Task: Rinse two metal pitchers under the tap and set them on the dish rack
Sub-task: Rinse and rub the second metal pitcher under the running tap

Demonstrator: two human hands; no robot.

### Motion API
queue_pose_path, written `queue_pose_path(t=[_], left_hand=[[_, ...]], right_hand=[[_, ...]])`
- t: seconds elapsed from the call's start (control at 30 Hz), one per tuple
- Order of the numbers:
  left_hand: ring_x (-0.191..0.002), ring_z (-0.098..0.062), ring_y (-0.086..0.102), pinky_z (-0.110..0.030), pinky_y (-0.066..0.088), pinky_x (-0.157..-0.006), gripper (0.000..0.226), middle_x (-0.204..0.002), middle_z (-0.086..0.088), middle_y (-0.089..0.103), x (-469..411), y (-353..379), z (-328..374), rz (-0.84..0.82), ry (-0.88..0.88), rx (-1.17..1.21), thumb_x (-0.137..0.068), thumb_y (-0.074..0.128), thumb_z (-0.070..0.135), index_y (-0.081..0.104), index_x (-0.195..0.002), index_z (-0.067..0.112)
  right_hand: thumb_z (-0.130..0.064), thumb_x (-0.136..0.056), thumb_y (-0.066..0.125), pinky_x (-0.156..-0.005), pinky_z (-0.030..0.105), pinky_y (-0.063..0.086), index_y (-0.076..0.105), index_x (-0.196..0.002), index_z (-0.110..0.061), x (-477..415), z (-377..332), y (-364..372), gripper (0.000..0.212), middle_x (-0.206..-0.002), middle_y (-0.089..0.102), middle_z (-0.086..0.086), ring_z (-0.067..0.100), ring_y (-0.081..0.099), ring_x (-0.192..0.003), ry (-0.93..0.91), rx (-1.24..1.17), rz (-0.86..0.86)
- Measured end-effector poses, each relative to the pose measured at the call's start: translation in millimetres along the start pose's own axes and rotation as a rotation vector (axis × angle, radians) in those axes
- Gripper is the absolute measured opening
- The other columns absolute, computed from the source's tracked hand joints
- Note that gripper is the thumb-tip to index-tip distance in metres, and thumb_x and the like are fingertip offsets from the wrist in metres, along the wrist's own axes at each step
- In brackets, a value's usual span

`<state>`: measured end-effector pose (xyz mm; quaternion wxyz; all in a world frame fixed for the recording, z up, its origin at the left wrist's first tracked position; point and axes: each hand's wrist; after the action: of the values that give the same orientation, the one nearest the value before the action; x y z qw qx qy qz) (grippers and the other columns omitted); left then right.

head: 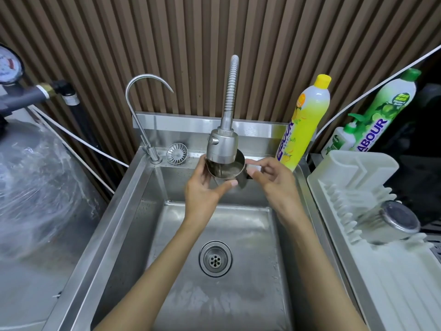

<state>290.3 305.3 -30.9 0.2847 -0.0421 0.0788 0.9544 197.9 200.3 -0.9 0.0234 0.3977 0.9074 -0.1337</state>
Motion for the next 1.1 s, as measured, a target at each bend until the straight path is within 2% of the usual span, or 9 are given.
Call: queue_pose_path(t=[0.1,0.2,0.3,0.43,0.5,0.6,0.73,0.97,1.1], left_hand=[[-0.100,0.013,0.057,-0.011,0.039,-0.094,0.078,-0.101,0.033,0.060,0,-8,5,0.093,0.098,-0.176,-0.056,0.084,0.004,0.046,-0.113,0.042],[-0.098,-0.001,0.057,-0.001,0.034,-0.089,0.076,-0.106,0.014,0.061,2,-17,14,0.189,0.206,-0.456,-0.054,0.088,0.020,0.056,-0.122,0.023],[-0.095,0.001,0.053,0.007,0.028,-0.081,0.071,-0.103,0.008,0.063,4,-23,22,0.212,0.260,-0.636,-0.053,0.089,0.028,0.062,-0.117,0.015],[-0.091,-0.015,0.066,-0.019,0.047,-0.084,0.065,-0.095,-0.001,0.073,3,-33,27,0.145,0.122,-0.767,-0.053,0.082,0.054,0.066,-0.107,0.022],[-0.085,-0.013,0.068,-0.027,0.052,-0.085,0.059,-0.086,0.000,0.074,4,-34,29,0.120,0.053,-0.753,-0.053,0.079,0.060,0.068,-0.101,0.028],[-0.082,-0.003,0.068,-0.025,0.053,-0.086,0.056,-0.086,0.004,0.075,7,-33,23,0.096,-0.016,-0.643,-0.052,0.081,0.056,0.070,-0.101,0.030],[-0.068,0.019,0.059,-0.001,0.045,-0.076,0.049,-0.083,0.011,0.072,11,-27,14,0.088,-0.045,-0.546,-0.058,0.083,0.044,0.068,-0.102,0.027],[-0.086,-0.008,0.068,-0.020,0.050,-0.079,0.044,-0.092,0.004,0.074,12,-30,-1,0.087,-0.222,-0.260,-0.057,0.088,0.025,0.068,-0.097,0.021],[-0.079,-0.007,0.066,-0.016,0.050,-0.074,0.031,-0.086,0.006,0.072,13,-26,-10,0.085,-0.339,-0.116,-0.061,0.085,0.017,0.067,-0.086,0.023]], right_hand=[[-0.007,-0.088,0.059,-0.076,0.013,0.044,0.055,-0.075,-0.014,-6,13,13,0.015,-0.083,0.066,-0.006,-0.004,0.061,-0.076,0.079,-0.187,-0.071],[-0.011,-0.089,0.058,-0.082,0.030,0.044,0.058,-0.080,-0.011,-9,24,24,0.009,-0.084,0.065,0.004,0.016,0.057,-0.083,0.155,-0.325,-0.132],[-0.010,-0.090,0.056,-0.086,0.035,0.051,0.057,-0.084,-0.006,-7,28,31,0.007,-0.081,0.066,0.007,0.019,0.062,-0.079,0.226,-0.394,-0.177],[-0.011,-0.090,0.057,-0.072,0.032,0.059,0.059,-0.078,-0.008,-3,29,31,0.012,-0.071,0.069,0.004,0.014,0.069,-0.068,0.245,-0.338,-0.175],[-0.013,-0.089,0.059,-0.057,0.025,0.056,0.060,-0.077,-0.009,-5,27,27,0.013,-0.068,0.070,0.001,0.009,0.069,-0.060,0.242,-0.278,-0.152],[-0.016,-0.088,0.061,-0.052,0.024,0.054,0.061,-0.076,-0.010,-8,25,20,0.013,-0.075,0.070,0.007,0.008,0.068,-0.058,0.238,-0.196,-0.121],[-0.015,-0.088,0.062,-0.052,0.026,0.056,0.062,-0.077,-0.007,-6,27,16,0.013,-0.077,0.071,0.012,0.011,0.069,-0.059,0.249,-0.198,-0.119],[-0.014,-0.088,0.061,-0.062,0.034,0.058,0.060,-0.080,-0.005,-1,36,22,0.012,-0.076,0.070,0.008,0.010,0.069,-0.061,0.297,-0.188,-0.134],[-0.019,-0.085,0.066,-0.059,0.033,0.057,0.060,-0.074,-0.010,-3,36,22,0.015,-0.079,0.071,0.012,0.017,0.070,-0.066,0.353,-0.076,-0.080]])
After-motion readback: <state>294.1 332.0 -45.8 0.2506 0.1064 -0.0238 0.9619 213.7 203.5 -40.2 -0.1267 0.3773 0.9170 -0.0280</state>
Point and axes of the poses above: each hand's wrist, its own x-axis away from the middle knuckle, its own y-axis out of the palm, z = x × y
